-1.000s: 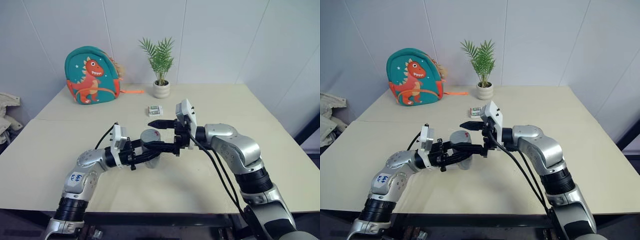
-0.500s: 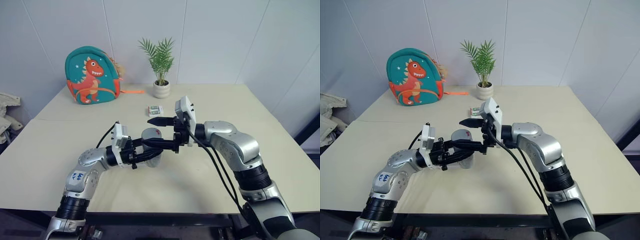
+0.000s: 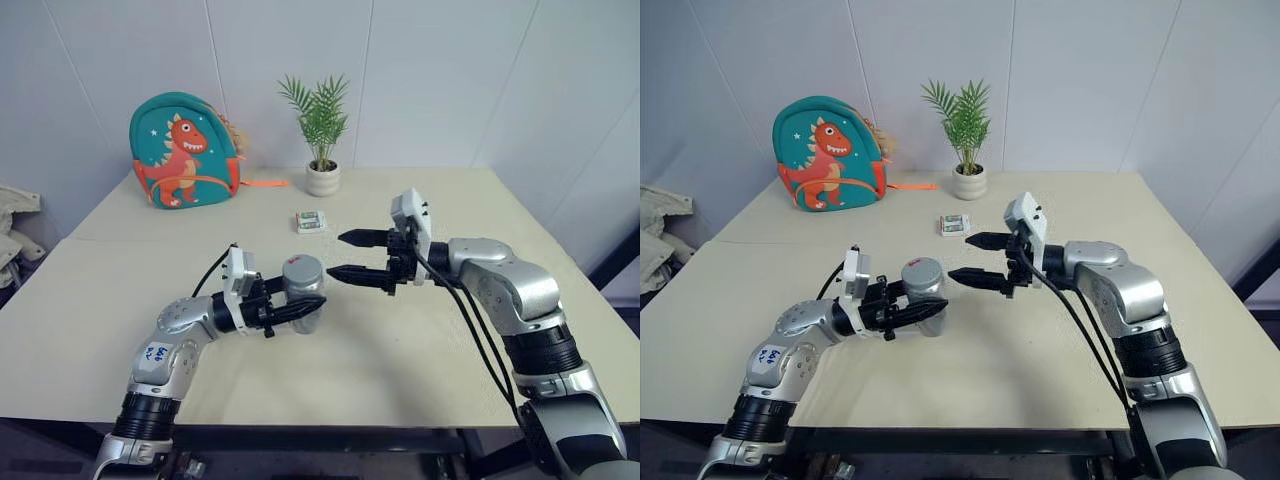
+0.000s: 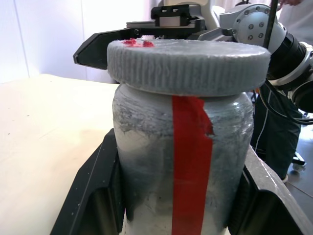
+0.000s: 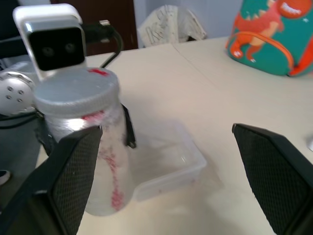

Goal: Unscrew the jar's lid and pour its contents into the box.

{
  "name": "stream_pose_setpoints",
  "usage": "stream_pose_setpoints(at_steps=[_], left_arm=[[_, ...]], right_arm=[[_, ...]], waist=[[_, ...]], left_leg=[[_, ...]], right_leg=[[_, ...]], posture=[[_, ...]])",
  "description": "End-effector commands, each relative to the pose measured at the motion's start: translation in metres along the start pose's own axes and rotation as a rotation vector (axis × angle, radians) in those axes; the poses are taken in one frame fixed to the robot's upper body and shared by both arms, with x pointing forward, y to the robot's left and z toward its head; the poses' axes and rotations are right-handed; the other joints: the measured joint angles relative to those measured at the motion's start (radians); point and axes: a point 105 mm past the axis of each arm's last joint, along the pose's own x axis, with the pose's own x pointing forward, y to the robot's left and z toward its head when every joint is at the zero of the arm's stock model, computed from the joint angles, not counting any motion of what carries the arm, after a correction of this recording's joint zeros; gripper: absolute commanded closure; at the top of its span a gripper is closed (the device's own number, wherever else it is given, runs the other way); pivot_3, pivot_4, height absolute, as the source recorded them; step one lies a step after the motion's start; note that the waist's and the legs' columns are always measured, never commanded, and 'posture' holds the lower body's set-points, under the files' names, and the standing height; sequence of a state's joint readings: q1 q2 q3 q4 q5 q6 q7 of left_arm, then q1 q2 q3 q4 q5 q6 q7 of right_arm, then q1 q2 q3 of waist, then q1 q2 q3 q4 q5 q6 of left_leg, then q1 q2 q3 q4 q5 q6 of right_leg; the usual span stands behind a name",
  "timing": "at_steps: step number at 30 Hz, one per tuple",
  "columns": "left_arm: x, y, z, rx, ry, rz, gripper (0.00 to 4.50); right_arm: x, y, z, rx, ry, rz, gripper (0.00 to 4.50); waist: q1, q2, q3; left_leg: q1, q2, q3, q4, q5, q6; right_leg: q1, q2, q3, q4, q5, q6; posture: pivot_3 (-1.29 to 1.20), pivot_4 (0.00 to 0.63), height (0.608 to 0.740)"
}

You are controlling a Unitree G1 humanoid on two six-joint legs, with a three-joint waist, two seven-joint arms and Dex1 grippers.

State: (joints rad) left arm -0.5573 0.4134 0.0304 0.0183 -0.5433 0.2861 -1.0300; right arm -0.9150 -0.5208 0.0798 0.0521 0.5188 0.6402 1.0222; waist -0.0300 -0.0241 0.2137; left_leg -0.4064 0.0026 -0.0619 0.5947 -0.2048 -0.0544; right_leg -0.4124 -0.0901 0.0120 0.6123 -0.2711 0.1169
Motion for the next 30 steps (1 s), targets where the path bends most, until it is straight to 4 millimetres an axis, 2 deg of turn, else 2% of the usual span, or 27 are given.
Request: stream_pose_setpoints(at_steps=[1,7,14,21,30], left_arm=[[0.001,-0.002,0.010,0.044,-0.027,-0.019,2.44],[0.001,-0.002,0.010,0.046,-0.026,-0.019,2.44],[-0.001,-0.001,0.010,0.047,-0.023,-0.016,2.44],[0.001,-0.001,0.010,0.045,-0.022,-0.019,2.44],[0.002,-0.002,0.011,0.044,-0.022,-0.028,2.44]], right_arm=[[-0.013,-0.006,0.006,-0.021,-0.021,-0.030,0.02],[-0.024,-0.005,0.003,-0.004,-0.006,-0.010,0.02],[-0.026,0.022,0.016,0.036,-0.045,0.144,0.02],[0.001,0.045,0.026,0.010,-0.084,0.213,0.02],[0.030,0.046,0.026,-0.028,-0.072,0.200,0.02]], waist=[[0.002,0.000,0.000],[0.003,0.000,0.000],[0.002,0.000,0.000],[0.003,0.000,0.000],[0.003,0.000,0.000]], left_leg=[[0.000,0.000,0.000,0.000,0.000,0.000],[0.000,0.000,0.000,0.000,0.000,0.000],[0.000,0.000,0.000,0.000,0.000,0.000],[0.000,0.000,0.000,0.001,0.000,0.000],[0.000,0.000,0.000,0.001,0.000,0.000]], right_leg=[[0.000,0.000,0.000,0.000,0.000,0.000],[0.000,0.000,0.000,0.000,0.000,0.000],[0.000,0.000,0.000,0.000,0.000,0.000],[0.000,0.000,0.000,0.000,0.000,0.000],[0.000,0.000,0.000,0.000,0.000,0.000]], posture=[[0.00,0.150,0.740],[0.00,0.150,0.740],[0.00,0.150,0.740],[0.00,0.150,0.740],[0.00,0.150,0.740]])
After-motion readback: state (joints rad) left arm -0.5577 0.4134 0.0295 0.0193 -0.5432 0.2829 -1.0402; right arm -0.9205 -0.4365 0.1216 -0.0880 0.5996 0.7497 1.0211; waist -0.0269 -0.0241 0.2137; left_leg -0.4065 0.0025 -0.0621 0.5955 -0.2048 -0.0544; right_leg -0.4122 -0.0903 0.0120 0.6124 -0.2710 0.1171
